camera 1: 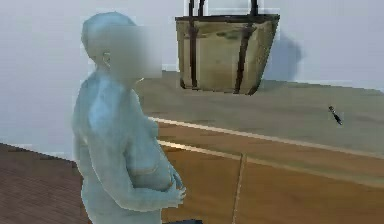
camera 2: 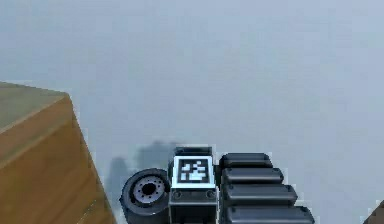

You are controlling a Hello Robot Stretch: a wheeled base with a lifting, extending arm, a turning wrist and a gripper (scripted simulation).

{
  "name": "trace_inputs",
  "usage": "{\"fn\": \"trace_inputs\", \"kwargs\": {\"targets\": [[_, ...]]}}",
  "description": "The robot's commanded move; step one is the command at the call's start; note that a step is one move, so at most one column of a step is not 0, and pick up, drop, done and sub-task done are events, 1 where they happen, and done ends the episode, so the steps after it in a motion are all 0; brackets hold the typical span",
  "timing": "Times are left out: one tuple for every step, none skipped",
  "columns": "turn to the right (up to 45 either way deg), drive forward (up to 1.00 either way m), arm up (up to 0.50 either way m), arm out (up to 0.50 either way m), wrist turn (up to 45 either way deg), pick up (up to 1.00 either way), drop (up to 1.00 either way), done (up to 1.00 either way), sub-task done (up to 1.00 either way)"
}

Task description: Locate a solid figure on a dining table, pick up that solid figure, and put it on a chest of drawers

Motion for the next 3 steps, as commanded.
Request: {"fn": "trace_inputs", "kwargs": {"targets": [[-42.0, 0.00, 0.00, 0.00, 0.0, 0.00, 0.00, 0.00, 0.00], [0.0, 0.70, 0.00, 0.00, 0.0, 0.00, 0.00, 0.00, 0.00], [6.0, 0.00, 0.00, 0.00, 0.0, 0.00, 0.00, 0.00, 0.00]]}}
